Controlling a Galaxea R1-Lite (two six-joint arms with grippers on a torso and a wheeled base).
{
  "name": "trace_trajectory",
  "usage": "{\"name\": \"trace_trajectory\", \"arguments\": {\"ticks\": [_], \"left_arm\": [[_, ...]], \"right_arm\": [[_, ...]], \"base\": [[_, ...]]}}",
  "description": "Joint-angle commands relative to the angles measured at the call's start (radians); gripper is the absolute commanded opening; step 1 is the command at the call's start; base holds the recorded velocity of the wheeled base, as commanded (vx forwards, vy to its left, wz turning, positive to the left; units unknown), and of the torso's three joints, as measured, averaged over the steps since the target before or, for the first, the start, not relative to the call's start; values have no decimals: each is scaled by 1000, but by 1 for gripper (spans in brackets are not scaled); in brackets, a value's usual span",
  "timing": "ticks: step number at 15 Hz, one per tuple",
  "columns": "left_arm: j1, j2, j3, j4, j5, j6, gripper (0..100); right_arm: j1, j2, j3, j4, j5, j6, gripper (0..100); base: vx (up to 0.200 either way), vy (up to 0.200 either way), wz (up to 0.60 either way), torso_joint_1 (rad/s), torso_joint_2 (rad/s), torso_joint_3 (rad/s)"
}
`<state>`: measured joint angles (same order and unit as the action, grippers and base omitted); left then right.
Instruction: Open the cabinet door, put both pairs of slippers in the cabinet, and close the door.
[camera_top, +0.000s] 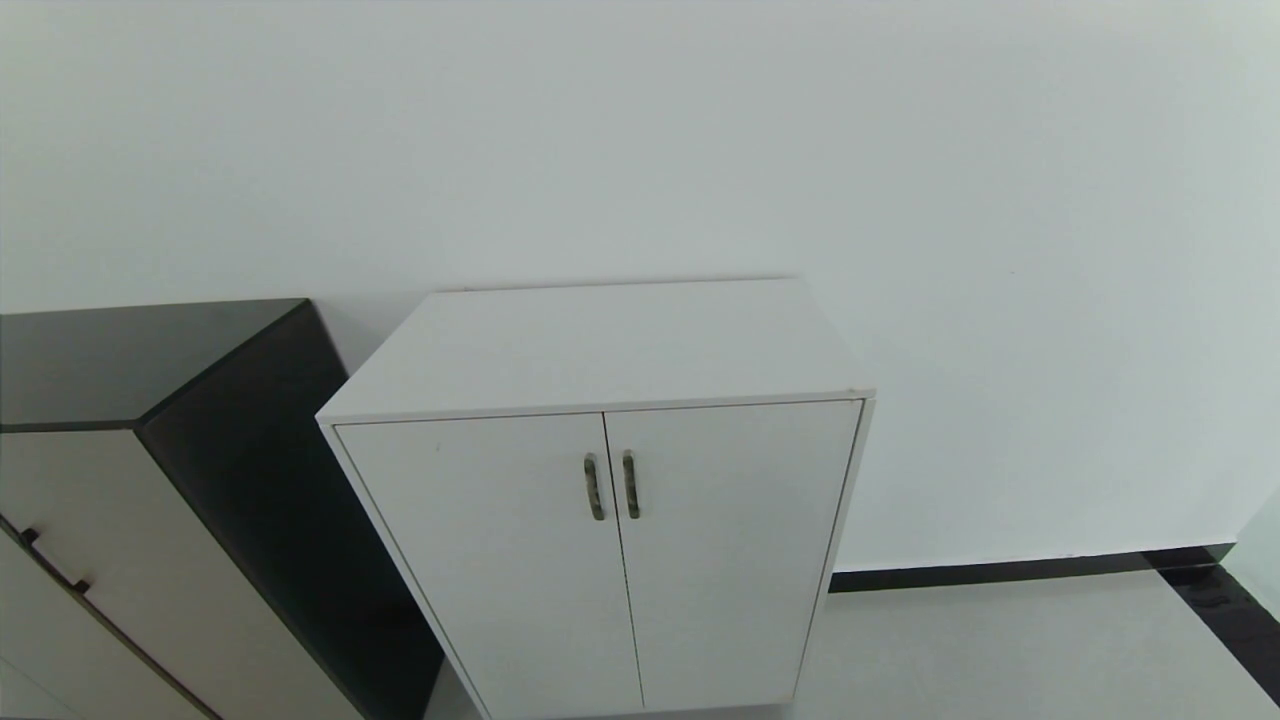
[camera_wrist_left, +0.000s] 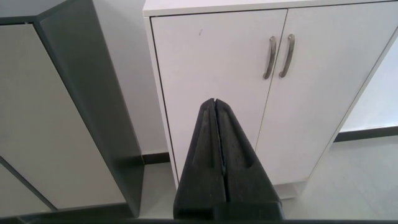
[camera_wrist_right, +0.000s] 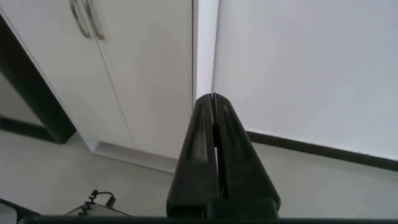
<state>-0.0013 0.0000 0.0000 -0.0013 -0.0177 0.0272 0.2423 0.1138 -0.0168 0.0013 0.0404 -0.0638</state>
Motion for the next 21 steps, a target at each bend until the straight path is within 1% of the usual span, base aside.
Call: {"name": "trace_trajectory", "arguments": {"ticks": [1, 3, 7, 8, 9, 11, 21], "left_arm": [[0, 0, 0, 0, 1, -3, 0], [0, 0, 0, 0, 1, -3, 0], [0, 0, 0, 0, -1, -4, 0], [0, 0, 0, 0, 1, -4, 0], [1, 2, 0, 0, 1, -4, 0], [0, 0, 0, 0, 1, -4, 0], [0, 0, 0, 0, 2, -6, 0]], "right_arm": [[3, 13, 15, -1, 1, 21, 0], [-32, 41, 17, -1, -28, 47, 0], [-172, 27, 15, -1, -30, 45, 0], [-213, -3, 15, -1, -30, 44, 0], [-236, -31, 15, 0, -30, 39, 0], [-241, -114, 15, -1, -28, 29, 0], [-241, -114, 17, 0, -31, 45, 0]], "base": [[0, 0, 0, 0, 0, 0], [0, 0, 0, 0, 0, 0], [0, 0, 0, 0, 0, 0], [0, 0, 0, 0, 0, 0], [0, 0, 0, 0, 0, 0], [0, 0, 0, 0, 0, 0], [0, 0, 0, 0, 0, 0]]}}
